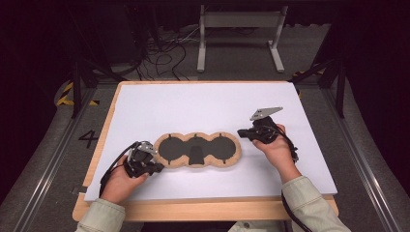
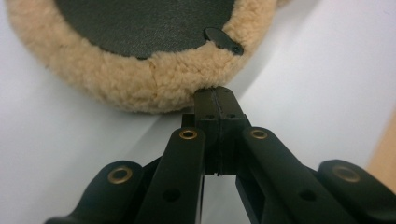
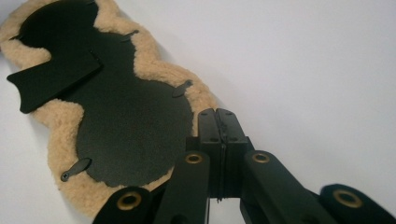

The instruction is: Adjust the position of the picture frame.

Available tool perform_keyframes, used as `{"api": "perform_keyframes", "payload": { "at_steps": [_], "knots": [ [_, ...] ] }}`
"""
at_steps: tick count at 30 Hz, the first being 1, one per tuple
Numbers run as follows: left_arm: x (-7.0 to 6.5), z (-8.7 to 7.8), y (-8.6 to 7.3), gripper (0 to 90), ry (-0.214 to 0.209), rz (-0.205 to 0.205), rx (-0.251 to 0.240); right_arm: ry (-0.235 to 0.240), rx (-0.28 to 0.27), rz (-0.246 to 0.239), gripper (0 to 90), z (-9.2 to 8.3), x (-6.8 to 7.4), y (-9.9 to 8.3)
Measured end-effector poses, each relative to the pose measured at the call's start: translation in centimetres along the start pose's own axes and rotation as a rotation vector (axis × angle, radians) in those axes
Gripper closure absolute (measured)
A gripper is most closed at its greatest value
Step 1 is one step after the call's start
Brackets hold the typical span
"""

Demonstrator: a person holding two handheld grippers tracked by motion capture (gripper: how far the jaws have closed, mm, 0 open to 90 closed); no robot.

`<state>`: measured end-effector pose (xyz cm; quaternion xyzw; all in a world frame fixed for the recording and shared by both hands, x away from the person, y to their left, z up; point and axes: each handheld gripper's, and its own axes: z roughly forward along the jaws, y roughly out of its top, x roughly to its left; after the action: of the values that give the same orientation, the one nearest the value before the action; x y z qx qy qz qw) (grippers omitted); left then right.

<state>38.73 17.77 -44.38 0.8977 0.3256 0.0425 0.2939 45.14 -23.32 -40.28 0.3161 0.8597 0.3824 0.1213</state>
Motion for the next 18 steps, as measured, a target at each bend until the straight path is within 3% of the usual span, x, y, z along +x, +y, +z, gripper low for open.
{"api": "perform_keyframes", "payload": {
  "at_steps": [5, 6, 8, 9, 10, 11, 14, 16, 18],
  "knots": [
    [0.4, -0.6, -0.1, 86.8, -0.023, -0.019, -0.002, -0.006, 0.019, -0.012, 90.0, 0.2, 0.5, -0.3],
    [0.6, -0.9, -0.2, 86.3, -0.009, -0.026, -0.01, -0.007, 0.023, -0.017, 90.0, 0.1, 0.6, -0.3],
    [1.6, -1.7, -0.4, 86.8, 0.042, -0.111, -0.049, -0.016, 0.02, -0.018, 90.0, -0.1, 0.7, -0.4],
    [1.6, -1.7, -0.4, 87.2, 0.042, -0.111, -0.049, -0.016, 0.02, -0.018, 90.0, -0.1, 0.7, -0.4],
    [2.4, -1.8, -0.7, 87.6, 0.109, -0.172, -0.063, -0.023, 0.023, -0.015, 90.0, -0.4, 0.6, -0.6],
    [2.7, -1.7, -0.7, 88.0, 0.147, -0.204, -0.067, -0.027, 0.026, -0.013, 90.0, -0.5, 0.6, -0.7],
    [3.2, -1.0, -0.6, 88.6, 0.223, -0.256, -0.077, -0.044, 0.037, -0.001, 90.0, -0.9, 0.5, -1.1],
    [3.3, -0.8, -0.4, 89.1, 0.225, -0.259, -0.07, -0.056, 0.035, 0.007, 90.0, -1.3, 0.3, -1.4],
    [3.4, 0.1, 0.1, 89.4, 0.2, -0.259, -0.056, -0.064, 0.034, 0.015, 90.0, -1.7, 0.2, -1.6]
  ]
}}
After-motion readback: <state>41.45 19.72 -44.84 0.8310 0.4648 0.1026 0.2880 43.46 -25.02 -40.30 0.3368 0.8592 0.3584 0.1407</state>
